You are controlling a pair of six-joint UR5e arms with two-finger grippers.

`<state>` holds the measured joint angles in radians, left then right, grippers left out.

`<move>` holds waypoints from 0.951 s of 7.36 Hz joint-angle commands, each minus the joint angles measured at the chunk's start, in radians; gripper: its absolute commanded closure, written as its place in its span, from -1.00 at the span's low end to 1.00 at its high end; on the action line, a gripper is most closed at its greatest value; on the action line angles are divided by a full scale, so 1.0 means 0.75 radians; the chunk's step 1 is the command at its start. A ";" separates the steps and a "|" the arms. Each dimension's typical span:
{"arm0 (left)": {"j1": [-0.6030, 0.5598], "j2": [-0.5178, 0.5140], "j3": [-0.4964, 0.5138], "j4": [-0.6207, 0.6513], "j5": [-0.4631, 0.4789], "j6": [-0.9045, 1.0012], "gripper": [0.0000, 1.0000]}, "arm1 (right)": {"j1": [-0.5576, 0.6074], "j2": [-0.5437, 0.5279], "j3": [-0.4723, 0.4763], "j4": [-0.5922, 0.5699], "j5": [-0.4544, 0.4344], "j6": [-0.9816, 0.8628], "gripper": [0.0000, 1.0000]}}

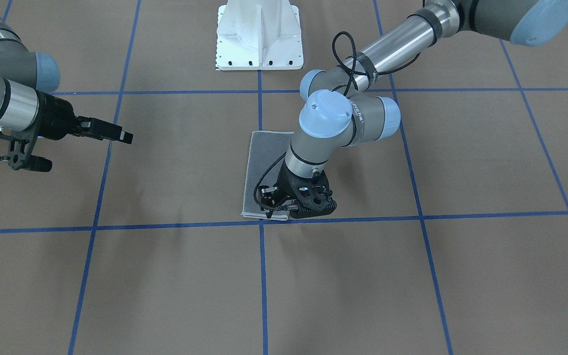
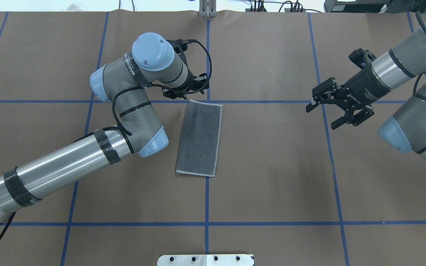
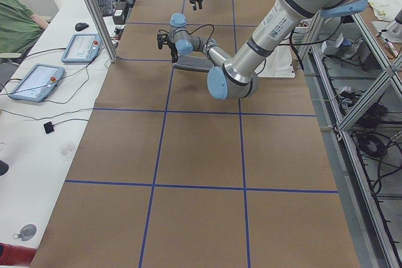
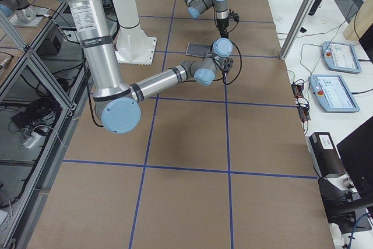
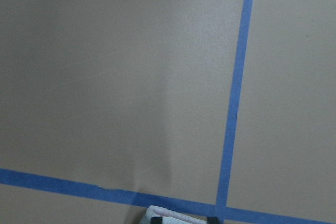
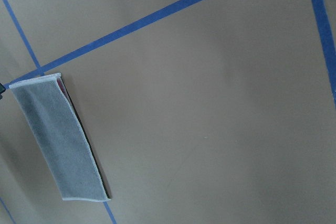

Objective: Fold towel twice with both arms
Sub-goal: 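Raise the left gripper and move it over the strip's far end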

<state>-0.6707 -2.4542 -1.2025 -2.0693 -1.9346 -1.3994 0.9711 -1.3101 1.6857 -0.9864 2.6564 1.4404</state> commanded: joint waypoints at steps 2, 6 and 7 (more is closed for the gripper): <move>-0.018 0.103 -0.159 0.043 -0.159 -0.003 -0.99 | 0.000 0.006 0.000 0.000 -0.010 0.000 -1.00; 0.082 0.294 -0.438 0.133 -0.141 -0.363 -0.98 | 0.000 0.006 0.002 0.002 -0.014 0.000 -1.00; 0.129 0.310 -0.438 0.131 -0.100 -0.392 -0.98 | 0.000 0.008 0.002 0.002 -0.014 0.000 -1.00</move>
<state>-0.6167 -2.2442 -1.5123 -1.9738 -2.0358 -1.6472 0.9710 -1.3045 1.6870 -0.9848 2.6462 1.4404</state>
